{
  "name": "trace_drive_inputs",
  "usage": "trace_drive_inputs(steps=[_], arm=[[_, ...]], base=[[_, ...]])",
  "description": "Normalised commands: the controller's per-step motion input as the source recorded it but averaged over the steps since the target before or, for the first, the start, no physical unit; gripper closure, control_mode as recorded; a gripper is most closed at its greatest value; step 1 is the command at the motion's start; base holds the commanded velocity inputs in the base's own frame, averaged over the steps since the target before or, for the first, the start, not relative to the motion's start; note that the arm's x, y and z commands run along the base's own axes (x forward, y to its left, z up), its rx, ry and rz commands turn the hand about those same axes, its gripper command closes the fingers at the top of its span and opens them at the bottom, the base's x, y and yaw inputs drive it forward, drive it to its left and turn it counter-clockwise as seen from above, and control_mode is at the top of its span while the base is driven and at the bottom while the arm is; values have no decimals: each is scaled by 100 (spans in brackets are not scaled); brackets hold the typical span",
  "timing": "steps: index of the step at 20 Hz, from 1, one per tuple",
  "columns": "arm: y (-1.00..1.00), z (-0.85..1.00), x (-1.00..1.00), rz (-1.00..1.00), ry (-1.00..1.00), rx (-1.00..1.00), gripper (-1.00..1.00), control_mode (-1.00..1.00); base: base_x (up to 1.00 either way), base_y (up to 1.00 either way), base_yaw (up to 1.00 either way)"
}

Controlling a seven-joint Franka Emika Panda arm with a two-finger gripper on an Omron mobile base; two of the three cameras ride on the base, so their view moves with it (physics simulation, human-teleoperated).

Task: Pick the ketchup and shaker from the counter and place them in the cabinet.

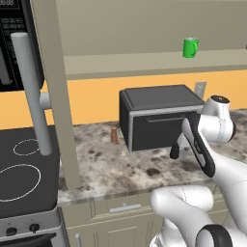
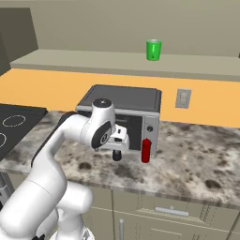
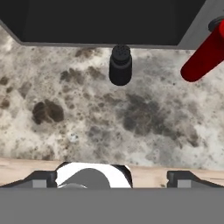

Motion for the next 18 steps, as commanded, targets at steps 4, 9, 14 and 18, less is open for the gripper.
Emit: trace_drive_inputs(steps=[4,9,14,18], arm=[[12,-7,19,0,-2,0,-100,-100],[10,-12,21,0,-1,0,-100,-100],[0,-33,16,0,0,0,-100,-100],[0,-36,17,0,0,0,-100,-100]], base=[[0,0,0],[0,0,0],[0,0,0],[0,0,0]])
